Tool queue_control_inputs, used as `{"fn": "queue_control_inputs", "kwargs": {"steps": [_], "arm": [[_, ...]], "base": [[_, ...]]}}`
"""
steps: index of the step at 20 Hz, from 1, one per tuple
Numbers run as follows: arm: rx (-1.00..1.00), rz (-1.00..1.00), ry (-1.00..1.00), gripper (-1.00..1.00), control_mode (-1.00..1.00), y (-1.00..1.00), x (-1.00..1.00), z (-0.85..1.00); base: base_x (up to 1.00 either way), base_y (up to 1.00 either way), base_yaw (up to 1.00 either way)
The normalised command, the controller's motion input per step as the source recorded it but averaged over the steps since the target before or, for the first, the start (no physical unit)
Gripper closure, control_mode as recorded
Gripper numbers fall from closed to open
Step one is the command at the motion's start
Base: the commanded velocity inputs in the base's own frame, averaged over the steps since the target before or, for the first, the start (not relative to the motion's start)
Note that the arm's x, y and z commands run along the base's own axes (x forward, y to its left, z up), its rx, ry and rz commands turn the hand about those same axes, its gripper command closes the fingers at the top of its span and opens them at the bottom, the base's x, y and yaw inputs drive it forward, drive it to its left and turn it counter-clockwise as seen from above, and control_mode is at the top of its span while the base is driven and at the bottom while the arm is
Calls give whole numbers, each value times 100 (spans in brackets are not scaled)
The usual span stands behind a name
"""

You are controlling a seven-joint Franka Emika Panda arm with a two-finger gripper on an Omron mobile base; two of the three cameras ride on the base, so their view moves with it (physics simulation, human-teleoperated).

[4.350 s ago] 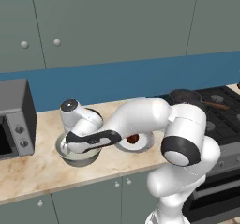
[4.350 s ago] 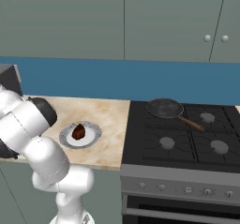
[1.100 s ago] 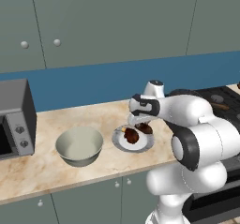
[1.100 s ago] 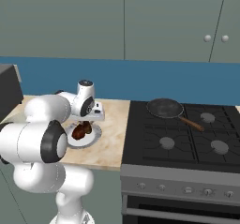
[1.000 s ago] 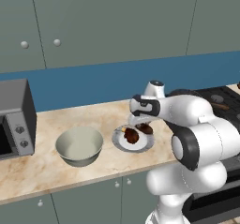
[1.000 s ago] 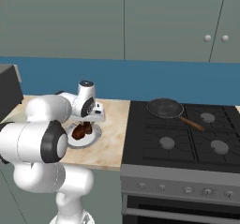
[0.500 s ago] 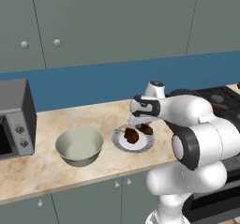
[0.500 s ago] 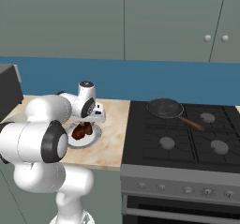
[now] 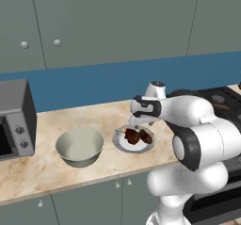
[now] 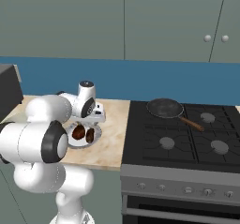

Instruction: Place the steak on the plate and place the sweet potato on the same plate.

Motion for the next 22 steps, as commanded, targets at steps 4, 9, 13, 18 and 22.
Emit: {"fn": "queue_control_inputs", "kwargs": {"steps": [4, 9, 13, 18, 22], "arm": [[0, 0, -1, -100, -100, 0, -41, 44], [0, 0, -1, -100, -100, 0, -87, 57], [0, 0, -3, -100, -100, 12, -100, 48], [-2, -3, -3, -100, -100, 7, -100, 41], [-7, -4, -4, -100, -100, 8, -93, 37]], "base": [[0, 0, 0], [0, 0, 0], [0, 0, 0], [0, 0, 0], [0, 0, 0]]}}
